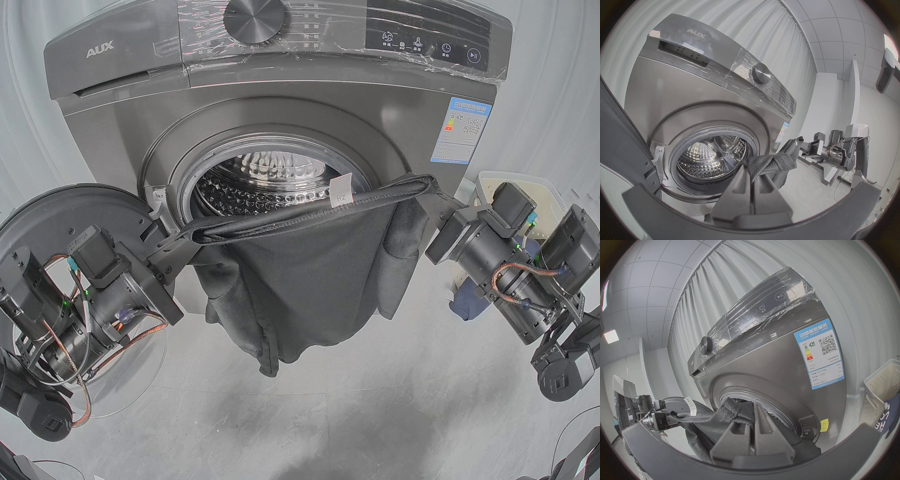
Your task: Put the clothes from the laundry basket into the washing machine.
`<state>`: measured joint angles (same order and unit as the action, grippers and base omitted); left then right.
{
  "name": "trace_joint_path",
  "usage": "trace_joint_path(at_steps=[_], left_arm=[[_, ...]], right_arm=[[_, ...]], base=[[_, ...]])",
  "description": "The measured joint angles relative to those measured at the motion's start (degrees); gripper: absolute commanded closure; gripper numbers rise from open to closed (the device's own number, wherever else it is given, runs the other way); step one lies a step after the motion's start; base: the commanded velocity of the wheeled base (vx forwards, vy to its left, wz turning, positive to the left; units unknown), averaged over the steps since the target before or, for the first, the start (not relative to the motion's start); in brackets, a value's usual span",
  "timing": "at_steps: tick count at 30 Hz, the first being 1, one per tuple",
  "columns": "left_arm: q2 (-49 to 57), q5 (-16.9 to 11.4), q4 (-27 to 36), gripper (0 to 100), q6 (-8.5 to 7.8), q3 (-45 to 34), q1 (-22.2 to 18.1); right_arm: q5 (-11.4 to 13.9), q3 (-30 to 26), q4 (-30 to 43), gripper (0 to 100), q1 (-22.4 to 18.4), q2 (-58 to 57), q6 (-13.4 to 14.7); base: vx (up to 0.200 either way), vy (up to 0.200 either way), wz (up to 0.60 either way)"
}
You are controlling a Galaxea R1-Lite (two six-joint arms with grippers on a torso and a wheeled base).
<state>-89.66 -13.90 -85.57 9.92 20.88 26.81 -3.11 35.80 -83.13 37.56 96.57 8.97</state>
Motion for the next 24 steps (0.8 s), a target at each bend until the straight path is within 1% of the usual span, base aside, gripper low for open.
trace_joint_path(at_steps=[6,11,12,14,17,21,24], left_arm=[[0.0,0.2,0.0,100,-0.35,0.2,2.0],[-1.1,0.7,-0.4,100,-2.21,-0.7,5.4],[-1.5,0.7,-0.7,100,-2.57,-1.0,5.9],[-2.6,0.9,-1.3,100,-3.25,-1.4,6.6],[-3.6,1.0,-2.0,100,-3.68,-1.5,7.2],[-4.3,1.0,-2.5,100,-3.69,-1.0,7.4],[-4.3,1.1,-2.6,100,-3.72,-0.7,7.4]], right_arm=[[0.1,-3.5,0.2,100,0.5,0.0,0.4],[0.6,-7.7,-0.2,100,2.3,0.6,0.6],[0.7,-8.5,-0.3,0,2.9,0.9,0.6],[0.8,-10.3,-0.8,0,4.4,1.8,0.9],[0.8,-12.1,-1.0,0,6.3,3.4,1.4],[0.9,-14.2,-0.8,0,8.1,5.6,1.4],[0.9,-14.6,-0.8,0,9.0,8.4,1.2]], base=[[0.000,0.000,0.00],[0.000,0.000,0.00],[0.000,0.000,0.00],[0.000,0.000,0.00],[0.000,0.000,0.00],[0.000,0.000,0.00],[0.000,0.000,0.00]])
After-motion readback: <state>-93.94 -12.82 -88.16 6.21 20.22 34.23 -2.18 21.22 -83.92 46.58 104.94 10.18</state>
